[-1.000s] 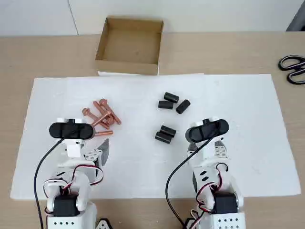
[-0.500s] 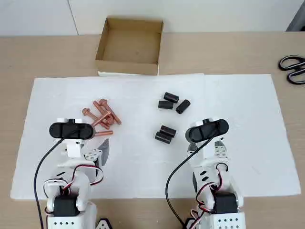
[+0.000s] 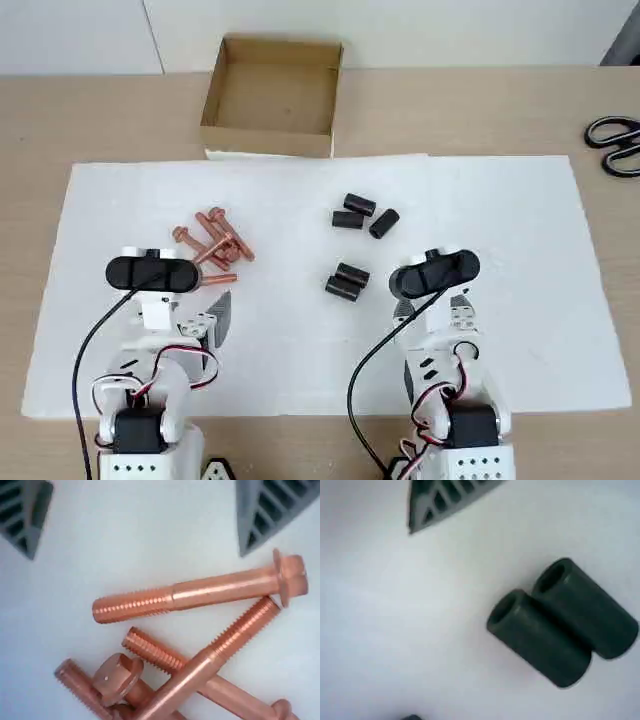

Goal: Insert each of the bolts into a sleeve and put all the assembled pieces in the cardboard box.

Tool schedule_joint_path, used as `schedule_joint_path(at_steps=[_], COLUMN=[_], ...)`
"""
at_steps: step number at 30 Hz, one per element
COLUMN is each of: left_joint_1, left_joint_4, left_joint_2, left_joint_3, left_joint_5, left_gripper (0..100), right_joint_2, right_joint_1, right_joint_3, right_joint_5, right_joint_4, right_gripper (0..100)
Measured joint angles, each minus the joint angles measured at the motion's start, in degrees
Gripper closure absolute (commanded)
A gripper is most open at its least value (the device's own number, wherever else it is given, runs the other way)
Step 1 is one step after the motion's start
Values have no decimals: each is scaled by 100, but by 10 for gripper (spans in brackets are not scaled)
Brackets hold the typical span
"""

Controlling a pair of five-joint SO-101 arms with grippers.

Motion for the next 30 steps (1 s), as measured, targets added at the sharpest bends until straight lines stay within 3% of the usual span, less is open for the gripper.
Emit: schedule_joint_path(at_steps=[6, 12, 17, 25, 30], left_joint_1=[-325, -1327, -1609, -1626, -1626], left_joint_4=[105, 229, 580, 949, 1644], left_joint_2=[0, 0, 176, 2884, 4941], left_joint_3=[-264, -1275, -2119, -4396, -5846], left_joint_5=[-167, -1011, -1213, -1213, -1213], left_gripper=[756, 756, 756, 756, 756], right_joint_2=[0, 0, -62, 193, 1547], right_joint_1=[237, 1204, 1776, 1837, 1837], right_joint_3=[-237, -2119, -3587, -4677, -5363], right_joint_5=[9, 62, 563, 782, 782], right_joint_4=[158, 967, 1055, 800, 1116], right_gripper=[800, 800, 800, 800, 800])
